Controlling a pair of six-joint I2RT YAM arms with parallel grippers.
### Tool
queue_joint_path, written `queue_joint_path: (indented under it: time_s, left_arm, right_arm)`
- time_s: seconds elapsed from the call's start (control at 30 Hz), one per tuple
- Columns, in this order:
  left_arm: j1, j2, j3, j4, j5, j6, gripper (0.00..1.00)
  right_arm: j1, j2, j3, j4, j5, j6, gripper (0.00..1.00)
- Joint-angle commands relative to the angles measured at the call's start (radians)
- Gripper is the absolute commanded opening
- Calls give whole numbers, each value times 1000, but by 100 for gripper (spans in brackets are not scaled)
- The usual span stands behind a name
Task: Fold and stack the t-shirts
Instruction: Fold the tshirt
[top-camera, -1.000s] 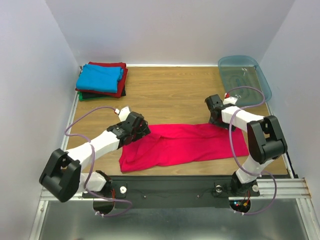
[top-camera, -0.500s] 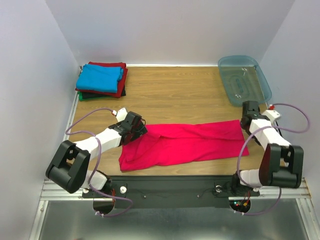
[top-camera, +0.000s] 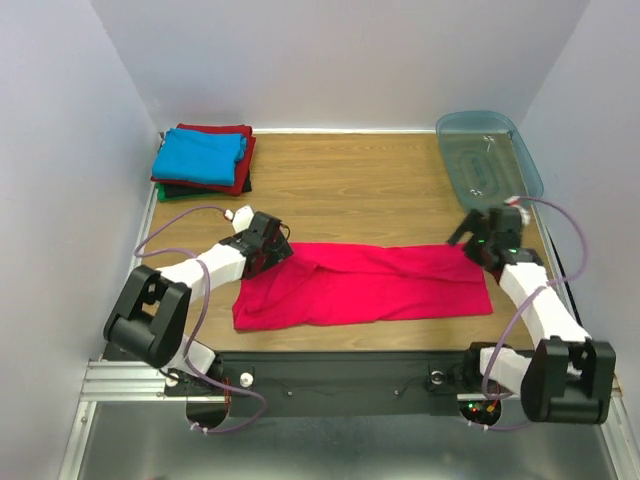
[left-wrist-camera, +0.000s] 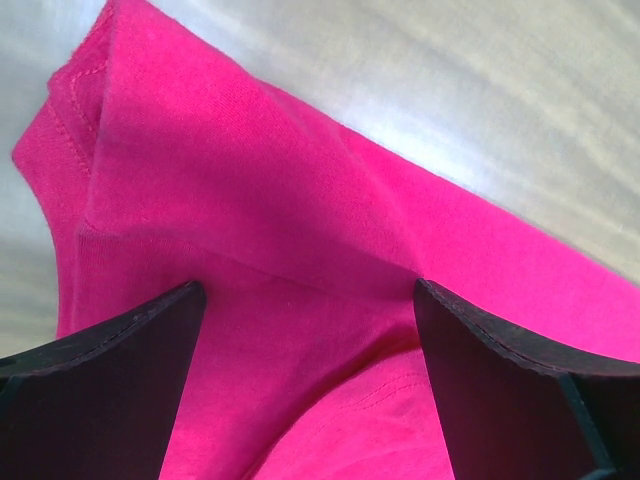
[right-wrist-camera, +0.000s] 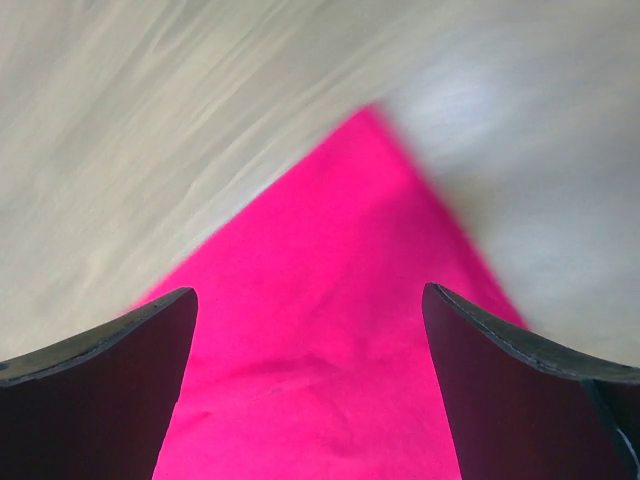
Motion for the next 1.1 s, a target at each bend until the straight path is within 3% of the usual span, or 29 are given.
queue_joint_path:
  time_s: [0.0,0.1,0.27,0.37,0.47,0.57,0.7,0.77,0.9,1.07]
  left_arm:
    - [24,100,66,9,7,68,98]
    - [35,193,175,15,26,110,98]
    - [53,440,420,9,39,174,98]
    - [53,618,656,-50,75,205,98]
    - [56,814,998,-181,92,228,98]
    - [61,923,1259,-234,122,262,98]
    - [73,1144,1577,-297,312,262,98]
    - [76,1187,1643,-272,375,231,99]
    - [79,1213,1633,-81,484,139,99]
    - [79,1292,1731,42,547,18,99]
  right_arm:
    - [257,108,-28,200,-189,-81,100]
    - [364,261,8,203,-104,-72,100]
    - [396,354,-27,230,-89,-23,100]
    - [424,333,-93,247,-171,-5,100]
    - [514,265,-180,278,-237,75,100]
    - [595,195,-257,302,-250,149,100]
    - [773,167,-292,333,-233,294,100]
    - [845,182,-285,353,-234,319,100]
    - [1044,315,-202,398,-222,348,100]
    - [1118,405,-67,396,-224,342,100]
